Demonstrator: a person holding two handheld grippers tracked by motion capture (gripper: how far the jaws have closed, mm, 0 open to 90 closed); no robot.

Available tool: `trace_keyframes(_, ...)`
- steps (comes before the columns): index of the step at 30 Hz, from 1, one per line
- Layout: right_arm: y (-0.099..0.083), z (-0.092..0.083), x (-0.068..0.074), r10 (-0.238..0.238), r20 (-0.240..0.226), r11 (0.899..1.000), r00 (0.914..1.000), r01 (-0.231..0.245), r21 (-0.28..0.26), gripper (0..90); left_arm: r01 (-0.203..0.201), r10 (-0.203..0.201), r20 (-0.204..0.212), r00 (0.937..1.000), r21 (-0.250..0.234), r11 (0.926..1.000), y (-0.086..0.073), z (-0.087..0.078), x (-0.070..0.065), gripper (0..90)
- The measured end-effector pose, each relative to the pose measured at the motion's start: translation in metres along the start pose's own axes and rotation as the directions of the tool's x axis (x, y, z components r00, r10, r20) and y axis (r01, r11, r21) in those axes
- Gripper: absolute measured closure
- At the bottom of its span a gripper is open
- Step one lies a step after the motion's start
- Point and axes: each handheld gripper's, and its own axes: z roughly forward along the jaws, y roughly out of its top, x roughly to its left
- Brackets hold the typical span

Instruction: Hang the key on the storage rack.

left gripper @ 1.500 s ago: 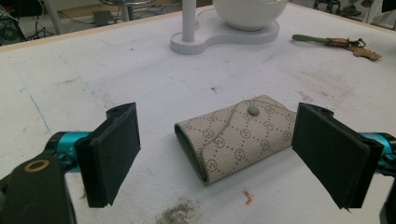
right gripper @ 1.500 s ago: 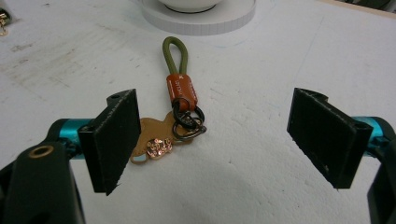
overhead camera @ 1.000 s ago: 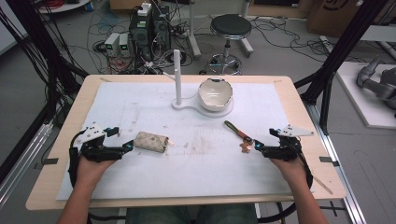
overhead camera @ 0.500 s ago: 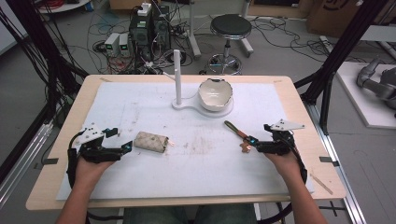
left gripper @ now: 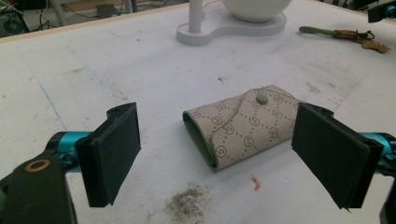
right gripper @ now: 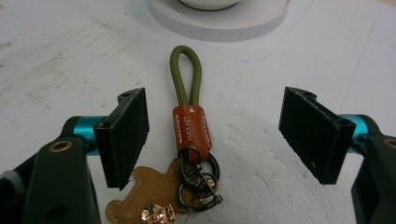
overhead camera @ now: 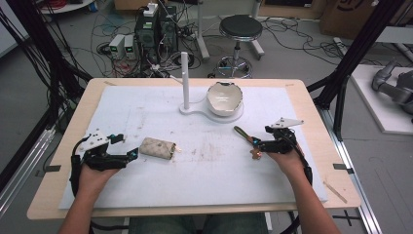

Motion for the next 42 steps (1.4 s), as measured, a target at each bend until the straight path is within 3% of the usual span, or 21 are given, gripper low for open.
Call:
trace_keyframes(9, -0.002, 0.014, 0.003, -0.036, -0.009, 0.998, 0.9993, 0.036, 0.052, 29.2, -0.002, 0.002, 0.001, 1.0, 0.01, 0.9999, -0.001, 0.002, 0.001, 15.5)
trace_keyframes(13, -0.002, 0.018, 0.004, -0.058, -0.014, 0.996, 0.9982, 0.059, 0.06, 36.3, -0.003, 0.003, 0.001, 1.0, 0.013, 0.9999, -0.001, 0.002, 0.0, 15.5)
trace_keyframes(26, -0.004, 0.025, 0.001, -0.061, -0.033, 0.995, 0.9976, 0.063, 0.083, 52.6, -0.008, 0.008, 0.0, 1.0, 0.027, 0.9996, -0.002, 0.004, -0.001, 15.5)
trace_keyframes(32, -0.005, 0.027, 0.003, -0.078, -0.078, 0.992, 0.9939, 0.085, 0.091, 68.8, -0.009, 0.009, 0.002, 1.0, 0.027, 0.9996, -0.002, 0.004, -0.001, 15.6)
trace_keyframes(38, -0.005, 0.027, 0.003, -0.079, -0.086, 0.992, 0.9931, 0.087, 0.089, 72.9, -0.014, 0.014, 0.001, 0.9999, 0.028, 0.9995, -0.002, 0.004, -0.002, 15.7)
trace_keyframes(42, -0.004, 0.025, 0.006, -0.115, -0.064, 0.988, 0.9913, 0.121, 0.092, 76.7, -0.015, 0.015, 0.0, 0.9999, 0.03, 0.9994, -0.002, 0.003, -0.002, 15.7)
